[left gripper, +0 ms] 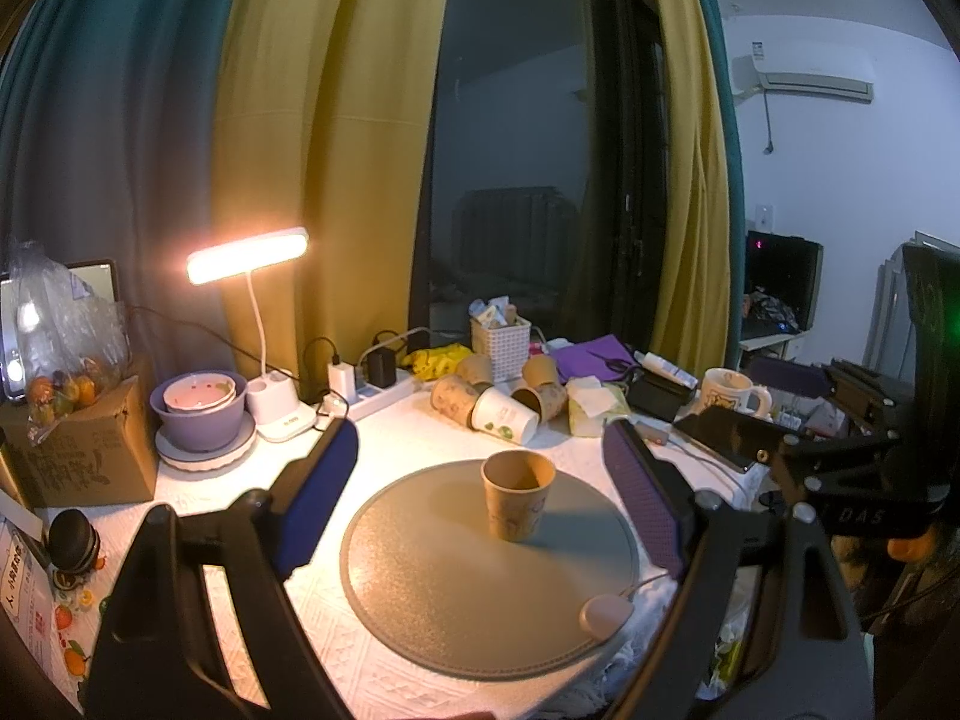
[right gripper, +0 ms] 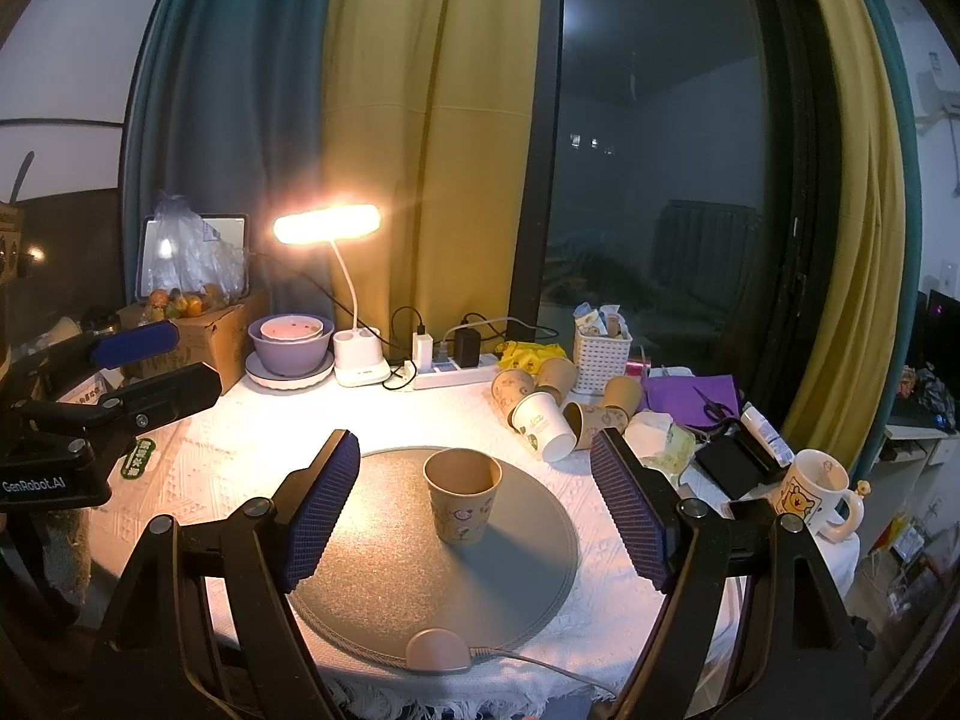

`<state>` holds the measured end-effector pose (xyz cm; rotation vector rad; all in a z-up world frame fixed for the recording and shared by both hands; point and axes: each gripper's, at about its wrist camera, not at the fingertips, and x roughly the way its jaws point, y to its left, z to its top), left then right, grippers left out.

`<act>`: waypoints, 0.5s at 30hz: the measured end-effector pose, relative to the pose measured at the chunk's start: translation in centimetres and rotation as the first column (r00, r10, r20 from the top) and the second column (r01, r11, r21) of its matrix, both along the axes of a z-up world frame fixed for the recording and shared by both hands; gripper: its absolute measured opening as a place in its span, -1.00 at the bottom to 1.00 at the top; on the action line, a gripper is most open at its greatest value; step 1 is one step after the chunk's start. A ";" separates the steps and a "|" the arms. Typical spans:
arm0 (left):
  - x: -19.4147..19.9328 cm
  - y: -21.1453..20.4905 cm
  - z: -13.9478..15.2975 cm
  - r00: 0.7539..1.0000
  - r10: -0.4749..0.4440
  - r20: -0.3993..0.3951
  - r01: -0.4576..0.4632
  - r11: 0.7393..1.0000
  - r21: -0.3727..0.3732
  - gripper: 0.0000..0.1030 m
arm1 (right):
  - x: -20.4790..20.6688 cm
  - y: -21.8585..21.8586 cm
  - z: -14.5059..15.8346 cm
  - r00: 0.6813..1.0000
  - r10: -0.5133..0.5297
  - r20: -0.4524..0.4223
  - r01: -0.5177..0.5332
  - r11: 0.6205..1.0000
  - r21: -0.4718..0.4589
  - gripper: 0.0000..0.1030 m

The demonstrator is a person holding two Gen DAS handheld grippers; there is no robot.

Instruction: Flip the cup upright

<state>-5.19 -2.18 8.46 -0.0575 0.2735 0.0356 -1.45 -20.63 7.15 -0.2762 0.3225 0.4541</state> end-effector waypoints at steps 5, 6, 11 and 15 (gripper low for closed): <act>0.0 0.0 0.0 1.000 0.001 0.000 -0.001 1.000 -0.001 0.64 | -0.1 0.0 -0.1 1.000 -0.001 -0.001 0.001 1.000 0.000 0.59; 0.0 -0.1 0.0 1.000 0.001 0.000 -0.001 1.000 0.000 0.64 | 0.0 0.0 0.0 1.000 0.000 0.000 0.000 1.000 0.001 0.59; 0.0 -0.2 0.0 1.000 0.001 -0.001 -0.001 1.000 -0.001 0.64 | -0.1 0.0 0.0 1.000 0.000 0.000 0.000 1.000 0.000 0.59; 0.0 0.0 0.0 1.000 0.000 -0.001 0.000 1.000 -0.001 0.64 | 0.0 0.0 0.1 1.000 0.000 -0.001 0.000 1.000 0.000 0.59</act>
